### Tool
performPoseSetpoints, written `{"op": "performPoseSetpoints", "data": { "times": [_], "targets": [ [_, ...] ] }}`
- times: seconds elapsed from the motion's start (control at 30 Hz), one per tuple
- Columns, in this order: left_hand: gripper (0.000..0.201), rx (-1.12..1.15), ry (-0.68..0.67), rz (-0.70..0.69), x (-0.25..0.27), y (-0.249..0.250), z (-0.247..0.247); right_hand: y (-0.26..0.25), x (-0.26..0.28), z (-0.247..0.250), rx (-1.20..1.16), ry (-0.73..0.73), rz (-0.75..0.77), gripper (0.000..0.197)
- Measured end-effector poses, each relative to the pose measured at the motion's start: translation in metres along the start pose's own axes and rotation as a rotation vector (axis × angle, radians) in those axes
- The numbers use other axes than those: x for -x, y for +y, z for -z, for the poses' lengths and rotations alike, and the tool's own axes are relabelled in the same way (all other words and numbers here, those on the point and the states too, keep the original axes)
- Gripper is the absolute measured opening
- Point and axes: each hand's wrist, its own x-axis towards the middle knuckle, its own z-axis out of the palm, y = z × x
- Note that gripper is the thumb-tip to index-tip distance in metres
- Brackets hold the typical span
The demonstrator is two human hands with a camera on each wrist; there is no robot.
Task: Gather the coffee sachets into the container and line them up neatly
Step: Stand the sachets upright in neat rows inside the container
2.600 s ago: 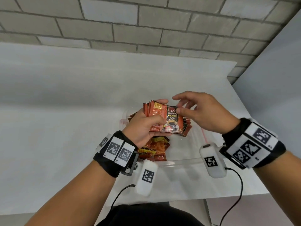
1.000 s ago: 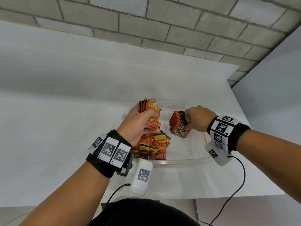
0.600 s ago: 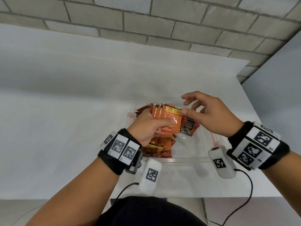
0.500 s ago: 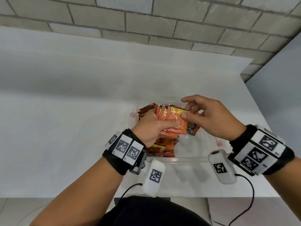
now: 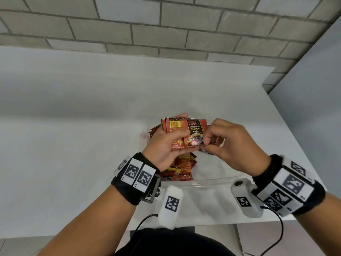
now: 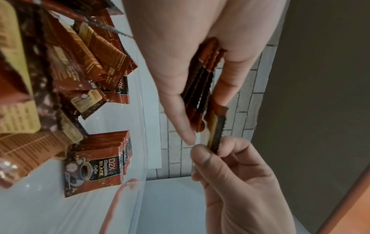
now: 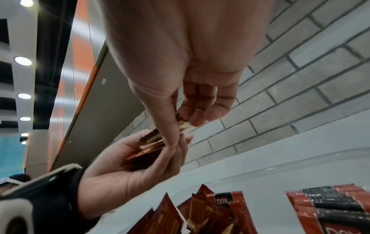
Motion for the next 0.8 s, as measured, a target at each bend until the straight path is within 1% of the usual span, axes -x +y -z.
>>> {"op": "performPoseSetpoints", "data": {
  "times": [0.1,0.17,0.2,0.27,0.3,0.37,0.43,0.5,0.57,0.7,0.8],
  "targets": [
    [0.041,-0.019,0.027,-0.044,-0.001,0.0,0.001,0.004,0.003,-0.001,0.035,0.013,0.027,0.016],
    [0.041,-0.004,0.056,-0.068,-0.001,0.001,0.002,0.0,0.004,0.001,0.005,0.05,0.033,0.016],
    [0.041,0.003,0.068,-0.079,-0.001,0.002,0.002,-0.003,0.003,0.001,-0.036,0.081,-0.005,0.02],
    [0.042,0.009,0.078,-0.094,-0.002,0.002,0.002,-0.008,0.0,0.002,-0.141,0.135,-0.168,0.028],
    [0.043,0.008,0.077,-0.098,-0.002,0.003,0.003,-0.008,-0.003,0.002,-0.171,0.127,-0.261,0.033],
    [0.043,0.004,0.073,-0.103,-0.004,0.003,0.002,-0.006,-0.008,0.001,-0.204,0.042,-0.39,0.039],
    [0.042,0.003,0.079,-0.11,-0.005,0.004,0.001,-0.004,-0.012,0.0,-0.362,-0.007,-0.461,0.034],
    [0.042,0.008,0.088,-0.116,-0.007,0.004,0.002,-0.004,-0.014,-0.001,-0.544,-0.003,-0.477,0.025],
    [0.045,0.019,0.097,-0.115,-0.008,0.005,0.002,-0.005,-0.016,-0.002,-0.578,0.007,-0.459,0.024],
    [0.043,0.009,0.105,-0.081,-0.011,0.004,0.005,-0.002,-0.018,-0.002,-0.495,-0.023,-0.425,0.025],
    [0.041,-0.044,0.065,-0.054,-0.011,0.006,0.007,-0.002,-0.02,0.006,-0.321,-0.095,-0.398,0.03]
  ]
}}
